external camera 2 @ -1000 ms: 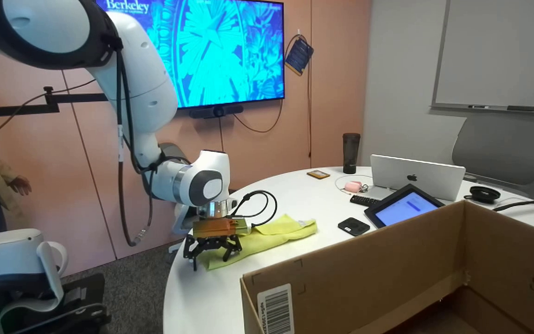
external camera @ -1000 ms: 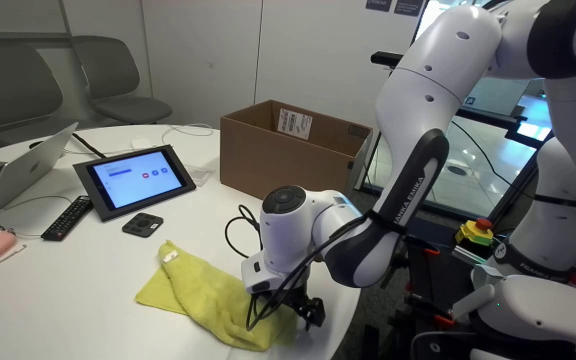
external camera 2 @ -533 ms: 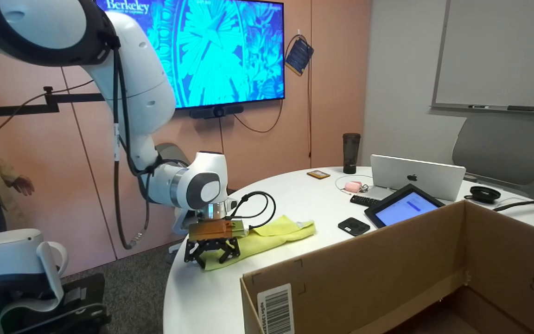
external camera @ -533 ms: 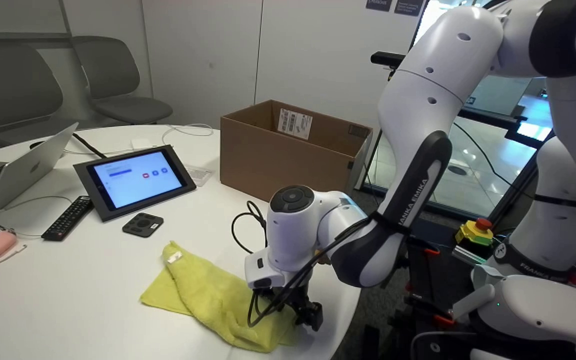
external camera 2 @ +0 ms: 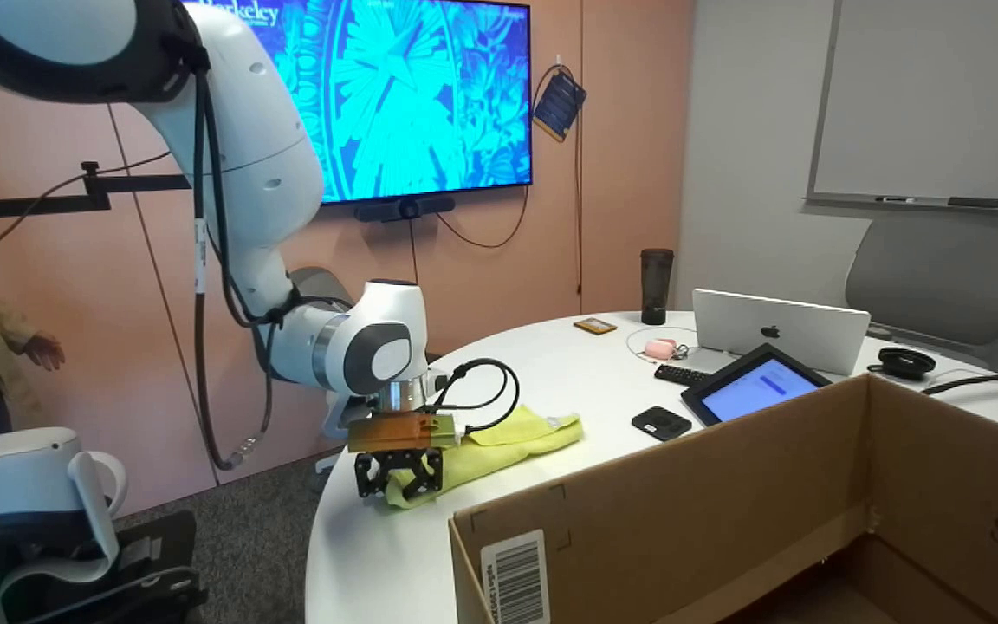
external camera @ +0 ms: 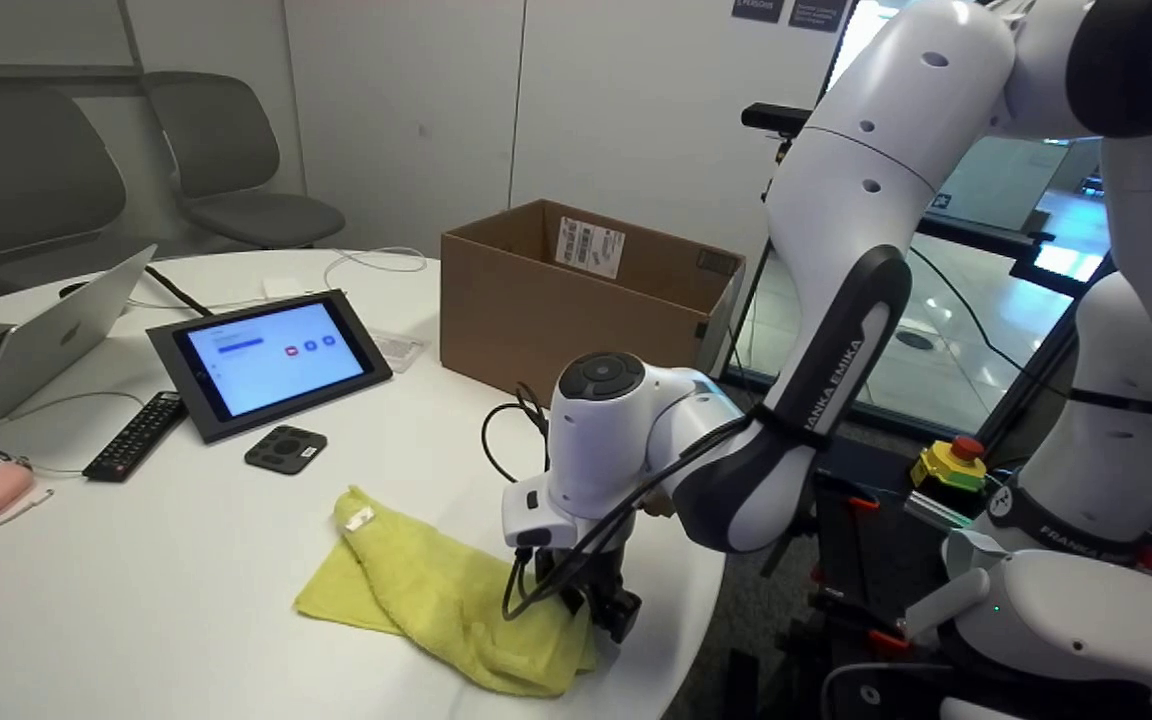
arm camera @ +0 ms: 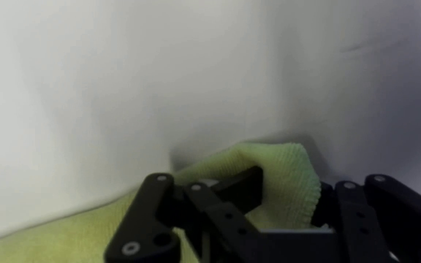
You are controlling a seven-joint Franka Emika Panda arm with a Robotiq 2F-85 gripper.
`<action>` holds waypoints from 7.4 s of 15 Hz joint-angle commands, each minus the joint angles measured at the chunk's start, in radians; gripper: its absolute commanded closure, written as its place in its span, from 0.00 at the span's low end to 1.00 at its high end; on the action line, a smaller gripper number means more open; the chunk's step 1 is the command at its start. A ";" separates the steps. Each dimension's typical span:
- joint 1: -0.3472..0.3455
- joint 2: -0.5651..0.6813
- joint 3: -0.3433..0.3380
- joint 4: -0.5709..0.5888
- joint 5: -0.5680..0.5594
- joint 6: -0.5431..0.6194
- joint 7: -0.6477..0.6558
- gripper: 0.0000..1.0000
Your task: Put the marker on the towel, fold the towel twice, place the towel inside the box
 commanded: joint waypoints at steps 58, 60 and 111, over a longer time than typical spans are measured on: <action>0.150 0.028 -0.159 0.295 0.212 0.168 0.673 0.00; 0.116 0.028 -0.100 0.278 0.205 0.140 0.586 0.00; 0.165 -0.240 -0.279 0.220 0.145 -0.053 0.996 1.00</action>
